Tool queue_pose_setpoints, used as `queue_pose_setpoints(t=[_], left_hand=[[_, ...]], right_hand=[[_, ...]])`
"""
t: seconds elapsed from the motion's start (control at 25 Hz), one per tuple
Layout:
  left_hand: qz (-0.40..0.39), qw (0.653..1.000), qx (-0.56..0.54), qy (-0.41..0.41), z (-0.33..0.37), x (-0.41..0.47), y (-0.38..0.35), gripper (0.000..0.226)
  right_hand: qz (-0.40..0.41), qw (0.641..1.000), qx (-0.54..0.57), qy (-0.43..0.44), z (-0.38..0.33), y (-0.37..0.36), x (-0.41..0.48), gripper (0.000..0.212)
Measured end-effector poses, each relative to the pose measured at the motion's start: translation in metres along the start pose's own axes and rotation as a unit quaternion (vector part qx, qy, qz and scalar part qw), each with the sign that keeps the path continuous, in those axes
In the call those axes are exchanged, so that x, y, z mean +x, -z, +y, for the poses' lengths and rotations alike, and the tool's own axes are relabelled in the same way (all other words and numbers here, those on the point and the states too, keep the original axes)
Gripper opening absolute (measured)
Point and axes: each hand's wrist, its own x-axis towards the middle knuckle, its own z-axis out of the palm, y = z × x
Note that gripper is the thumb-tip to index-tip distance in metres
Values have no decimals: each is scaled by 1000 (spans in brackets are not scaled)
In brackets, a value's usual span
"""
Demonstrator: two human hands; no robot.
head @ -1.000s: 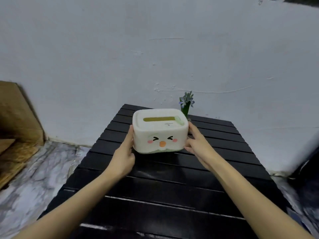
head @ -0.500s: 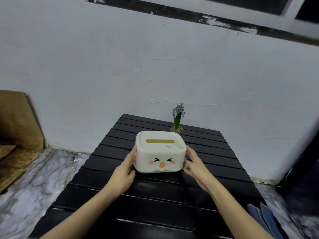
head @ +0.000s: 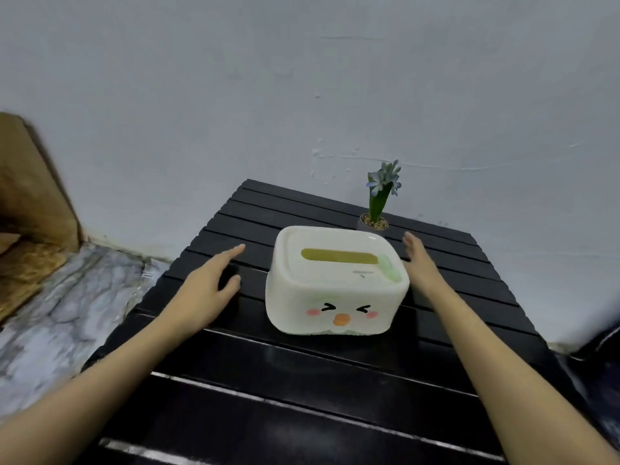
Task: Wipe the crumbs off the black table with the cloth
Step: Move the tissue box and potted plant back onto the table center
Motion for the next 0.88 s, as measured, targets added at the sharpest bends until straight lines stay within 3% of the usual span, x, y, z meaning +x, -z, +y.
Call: queue_pose_setpoints(t=[0.16,0.32,0.44,0.88], left_hand=[[30,999,-29,2,-9,4,1,49],[27,1000,-14,-4,-8,2,-3,50],[28,1000,-12,-7,-9,2,-2,50],[12,1000,11,-14,8,-13,4,55]], right_hand=[[7,1000,11,0,-10,-17,37,88],[16,1000,10,-2,-14,-31,56,61],[59,997,-54,11,-16,-32,56,55],[120,992,-30,16,3,24,-76,66]])
